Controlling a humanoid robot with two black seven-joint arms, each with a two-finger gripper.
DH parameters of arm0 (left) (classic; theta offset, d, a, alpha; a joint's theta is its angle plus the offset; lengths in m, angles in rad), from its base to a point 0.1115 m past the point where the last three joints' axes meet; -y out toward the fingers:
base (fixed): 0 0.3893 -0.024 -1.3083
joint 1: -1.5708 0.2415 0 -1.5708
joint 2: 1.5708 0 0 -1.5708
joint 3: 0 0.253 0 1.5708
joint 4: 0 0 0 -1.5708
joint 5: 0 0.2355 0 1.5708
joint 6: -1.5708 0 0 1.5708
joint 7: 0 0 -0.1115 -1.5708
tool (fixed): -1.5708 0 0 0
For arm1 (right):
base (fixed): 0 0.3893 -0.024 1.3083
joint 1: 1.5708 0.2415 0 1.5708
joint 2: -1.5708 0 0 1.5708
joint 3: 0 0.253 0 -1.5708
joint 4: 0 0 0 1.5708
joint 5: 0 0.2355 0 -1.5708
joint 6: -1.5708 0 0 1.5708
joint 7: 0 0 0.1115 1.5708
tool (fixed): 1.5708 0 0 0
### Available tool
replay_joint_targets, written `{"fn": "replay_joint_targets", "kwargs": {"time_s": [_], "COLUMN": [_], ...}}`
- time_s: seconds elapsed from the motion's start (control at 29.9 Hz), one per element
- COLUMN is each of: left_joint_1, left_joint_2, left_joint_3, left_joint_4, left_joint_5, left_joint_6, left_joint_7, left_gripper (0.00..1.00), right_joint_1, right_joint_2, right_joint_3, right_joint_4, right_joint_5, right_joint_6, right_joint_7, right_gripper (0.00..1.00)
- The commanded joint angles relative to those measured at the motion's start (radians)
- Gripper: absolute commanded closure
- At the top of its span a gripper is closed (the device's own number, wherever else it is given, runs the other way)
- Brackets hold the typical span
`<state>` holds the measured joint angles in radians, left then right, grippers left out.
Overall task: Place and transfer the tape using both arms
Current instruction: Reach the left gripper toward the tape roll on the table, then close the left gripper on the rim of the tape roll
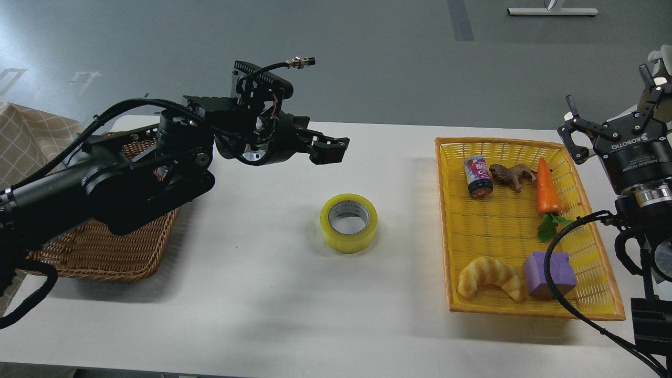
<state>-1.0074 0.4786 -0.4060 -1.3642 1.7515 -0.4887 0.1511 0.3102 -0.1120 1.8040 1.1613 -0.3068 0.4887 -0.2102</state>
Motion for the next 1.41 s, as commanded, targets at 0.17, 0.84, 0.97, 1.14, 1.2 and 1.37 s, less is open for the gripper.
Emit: {"fn": "replay_joint_targets", "kwargs": {"time_s": [0.17, 0.84, 0.97, 1.14, 1.2, 1.37], "left_joint_1": [-0.004, 0.053, 0.067, 0.076, 0.082, 0.093], "left_joint_2": [-0.057, -0.189, -0.209, -0.212, -0.216, -0.222], "left_joint_3": [0.088, 0.133, 0.133, 0.135, 0.135, 0.135], "left_joint_4": [0.036, 0.194, 0.221, 0.244, 0.255, 0.289], "left_joint_5": [0.014, 0.014, 0.014, 0.016, 0.016, 0.036], "left_joint_6": [0.0, 0.0, 0.0, 0.0, 0.0, 0.0], "left_joint_7": [0.001, -0.004, -0.002, -0.001, -0.002, -0.002], "left_gripper": [0.02, 0.04, 0.04, 0.04, 0.04, 0.04], "right_joint_1": [0.0, -0.003, -0.003, -0.005, -0.005, -0.01], "right_joint_2": [0.008, 0.017, 0.017, 0.017, 0.017, 0.018], "right_joint_3": [-0.002, -0.002, -0.002, -0.002, -0.002, -0.002], "right_joint_4": [-0.002, -0.003, -0.003, -0.003, -0.003, -0.003], "right_joint_5": [-0.002, -0.002, -0.002, -0.002, -0.002, -0.002], "right_joint_6": [0.0, 0.0, 0.0, 0.0, 0.0, 0.0], "right_joint_7": [0.0, 0.0, 0.0, 0.0, 0.002, 0.0], "right_gripper": [0.0, 0.0, 0.0, 0.0, 0.0, 0.0]}}
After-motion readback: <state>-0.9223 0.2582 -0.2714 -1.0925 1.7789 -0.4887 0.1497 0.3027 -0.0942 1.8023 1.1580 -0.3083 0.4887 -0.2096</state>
